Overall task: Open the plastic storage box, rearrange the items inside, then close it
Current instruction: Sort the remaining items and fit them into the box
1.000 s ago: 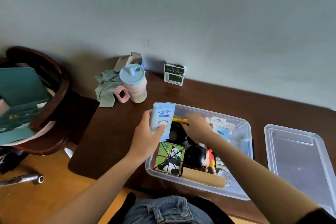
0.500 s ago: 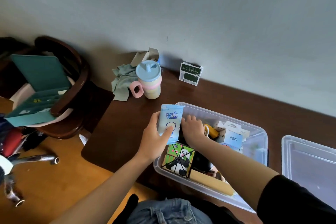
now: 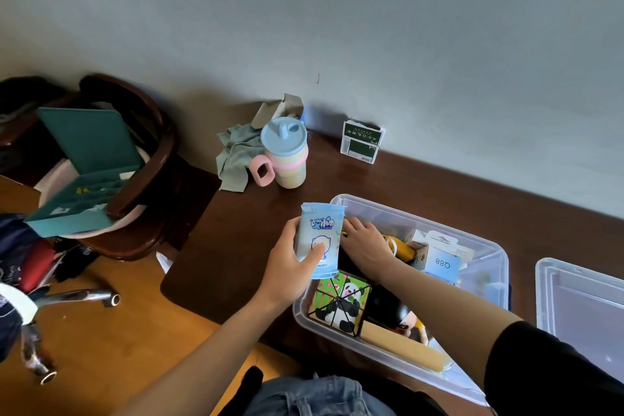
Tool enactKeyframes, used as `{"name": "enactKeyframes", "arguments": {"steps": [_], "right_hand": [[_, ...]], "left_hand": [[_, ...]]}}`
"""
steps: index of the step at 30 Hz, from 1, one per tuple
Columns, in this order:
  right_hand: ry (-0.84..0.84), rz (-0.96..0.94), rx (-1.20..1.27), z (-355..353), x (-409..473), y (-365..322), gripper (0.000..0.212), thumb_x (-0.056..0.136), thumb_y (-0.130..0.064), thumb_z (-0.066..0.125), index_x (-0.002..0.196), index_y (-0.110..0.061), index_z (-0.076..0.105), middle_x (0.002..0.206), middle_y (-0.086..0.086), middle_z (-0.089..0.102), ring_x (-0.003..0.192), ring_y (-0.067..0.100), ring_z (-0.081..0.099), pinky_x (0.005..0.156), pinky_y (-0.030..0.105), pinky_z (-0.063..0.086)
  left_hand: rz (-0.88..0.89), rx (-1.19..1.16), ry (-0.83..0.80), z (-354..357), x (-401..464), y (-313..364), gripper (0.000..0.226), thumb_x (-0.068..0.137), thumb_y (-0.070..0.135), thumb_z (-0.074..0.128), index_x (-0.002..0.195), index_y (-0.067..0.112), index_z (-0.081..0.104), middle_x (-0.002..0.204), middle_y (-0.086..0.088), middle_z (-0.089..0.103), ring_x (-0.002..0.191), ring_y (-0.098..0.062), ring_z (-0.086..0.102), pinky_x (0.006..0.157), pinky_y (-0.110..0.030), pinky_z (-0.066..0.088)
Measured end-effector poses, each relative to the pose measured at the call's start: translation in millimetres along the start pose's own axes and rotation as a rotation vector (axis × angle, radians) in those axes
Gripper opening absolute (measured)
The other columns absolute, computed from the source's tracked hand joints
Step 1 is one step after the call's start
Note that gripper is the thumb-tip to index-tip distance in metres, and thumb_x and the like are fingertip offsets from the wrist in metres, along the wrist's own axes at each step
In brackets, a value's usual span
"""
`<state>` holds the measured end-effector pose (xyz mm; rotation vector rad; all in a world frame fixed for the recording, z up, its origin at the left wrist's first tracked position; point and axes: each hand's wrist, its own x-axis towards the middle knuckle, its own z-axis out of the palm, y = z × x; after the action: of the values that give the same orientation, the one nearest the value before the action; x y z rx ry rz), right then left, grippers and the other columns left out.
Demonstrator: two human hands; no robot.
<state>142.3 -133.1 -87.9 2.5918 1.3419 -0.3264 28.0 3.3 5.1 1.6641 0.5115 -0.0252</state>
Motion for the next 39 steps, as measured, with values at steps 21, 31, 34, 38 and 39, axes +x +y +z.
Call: {"name": "enactKeyframes", "arguments": {"steps": [21, 31, 34, 38, 39], "right_hand": [[-0.240, 0.365, -0.110, -16.7, 6.4, -12.8, 0.017, 0.094, -0.025, 0.051, 0.103, -0.021, 0.064, 0.102, -0.004, 0.065, 0.096, 0.018, 0.056, 0.070, 0.027, 0.032], [-0.169, 0.482, 0.066, -8.8, 10.4, -12.5, 0.026, 0.094, -0.012, 0.048, 0.119, -0.009, 0.053, 0.117, 0.004, 0.062, 0.109, 0.023, 0.058, 0.087, 0.030, 0.041], [-0.114, 0.496, 0.168, -16.1, 5.2, -7.6, 0.026, 0.089, -0.014, 0.054, 0.115, -0.010, 0.055, 0.114, 0.004, 0.063, 0.106, 0.024, 0.059, 0.082, 0.029, 0.044], [0.012, 0.485, 0.327, -27.6, -13.7, -2.5, 0.035, 0.082, -0.021, 0.060, 0.115, -0.013, 0.049, 0.113, 0.005, 0.057, 0.105, 0.026, 0.056, 0.070, 0.032, 0.044], [0.043, 0.477, 0.347, -29.0, -20.0, -0.9, 0.038, 0.082, -0.024, 0.060, 0.117, -0.015, 0.048, 0.113, 0.004, 0.056, 0.102, 0.026, 0.056, 0.066, 0.031, 0.042]], "left_hand": [[-0.011, -0.066, -0.066, -3.3, 0.2, -2.7, 0.035, 0.088, 0.007, 0.064, 0.116, 0.024, 0.050, 0.108, 0.003, 0.066, 0.094, -0.002, 0.065, 0.074, -0.020, 0.054], [-0.031, -0.086, -0.024, -13.6, -5.1, -6.1, 0.033, 0.088, 0.008, 0.065, 0.114, 0.024, 0.051, 0.108, 0.000, 0.066, 0.095, -0.006, 0.067, 0.076, -0.024, 0.056], [-0.021, -0.096, -0.004, -15.4, -6.4, -4.9, 0.033, 0.088, 0.007, 0.065, 0.116, 0.019, 0.052, 0.107, 0.000, 0.066, 0.093, -0.004, 0.067, 0.073, -0.020, 0.055], [-0.015, -0.129, -0.007, -17.7, -7.4, -3.5, 0.032, 0.088, 0.007, 0.065, 0.114, 0.019, 0.052, 0.106, 0.001, 0.066, 0.090, -0.001, 0.067, 0.068, -0.016, 0.053], [-0.015, -0.133, -0.010, -17.9, -7.2, -3.3, 0.031, 0.088, 0.007, 0.065, 0.113, 0.020, 0.052, 0.106, 0.002, 0.066, 0.090, -0.002, 0.067, 0.068, -0.016, 0.053]]}}
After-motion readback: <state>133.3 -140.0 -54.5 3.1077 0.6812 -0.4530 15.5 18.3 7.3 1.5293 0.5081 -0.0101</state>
